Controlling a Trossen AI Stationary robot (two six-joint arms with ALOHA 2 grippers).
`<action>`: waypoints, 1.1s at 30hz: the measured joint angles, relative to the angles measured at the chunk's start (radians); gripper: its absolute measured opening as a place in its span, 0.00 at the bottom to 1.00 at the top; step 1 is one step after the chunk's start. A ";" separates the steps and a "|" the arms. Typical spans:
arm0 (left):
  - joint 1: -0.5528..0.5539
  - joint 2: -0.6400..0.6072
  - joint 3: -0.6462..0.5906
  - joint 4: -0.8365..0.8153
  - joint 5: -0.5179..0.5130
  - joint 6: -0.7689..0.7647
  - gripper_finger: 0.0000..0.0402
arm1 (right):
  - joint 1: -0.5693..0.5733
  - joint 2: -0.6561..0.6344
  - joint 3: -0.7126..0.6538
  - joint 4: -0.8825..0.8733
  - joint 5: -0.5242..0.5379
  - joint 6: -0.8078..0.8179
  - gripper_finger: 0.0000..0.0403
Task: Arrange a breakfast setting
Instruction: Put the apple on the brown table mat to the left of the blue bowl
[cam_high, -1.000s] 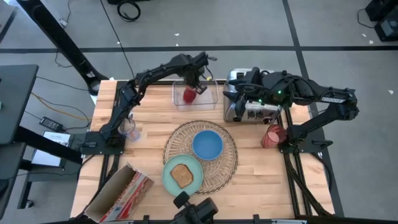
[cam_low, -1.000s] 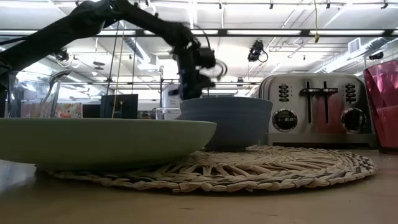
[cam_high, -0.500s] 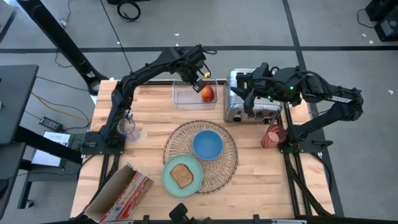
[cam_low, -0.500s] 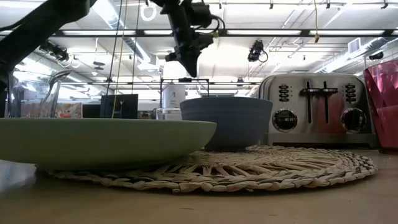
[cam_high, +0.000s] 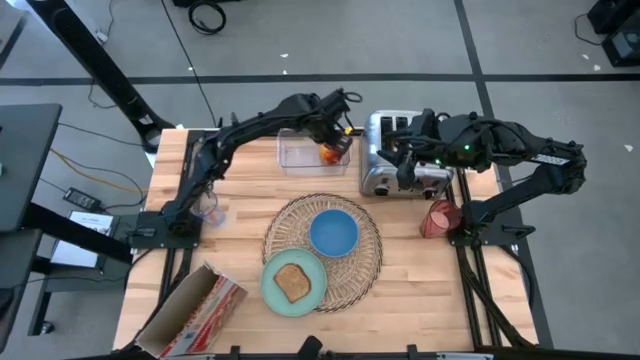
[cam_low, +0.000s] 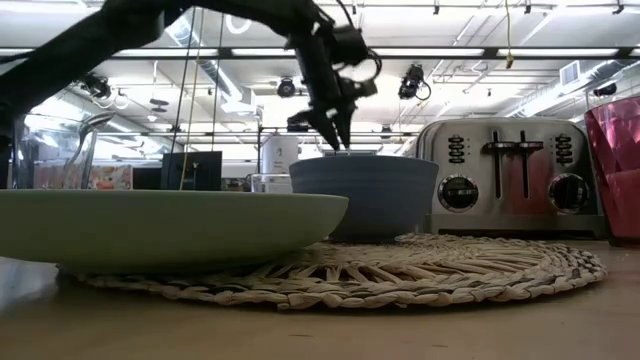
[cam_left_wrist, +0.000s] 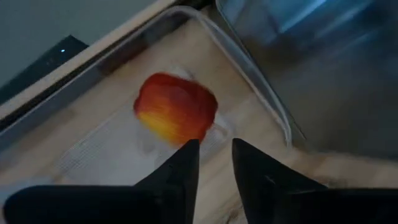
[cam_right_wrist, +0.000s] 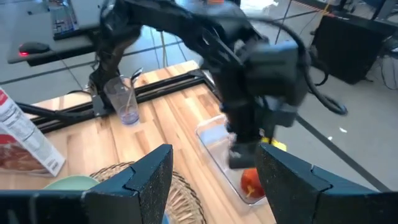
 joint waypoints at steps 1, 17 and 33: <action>-0.001 0.015 0.000 0.008 0.009 -0.020 0.28 | 0.000 0.000 0.000 0.000 0.000 0.000 0.58; 0.007 0.161 -0.001 -0.028 0.049 -0.094 0.29 | 0.000 0.000 0.000 0.000 -0.007 -0.001 0.58; 0.015 0.098 0.000 0.074 0.047 -0.188 0.29 | -0.019 0.000 0.000 -0.008 -0.007 -0.011 0.58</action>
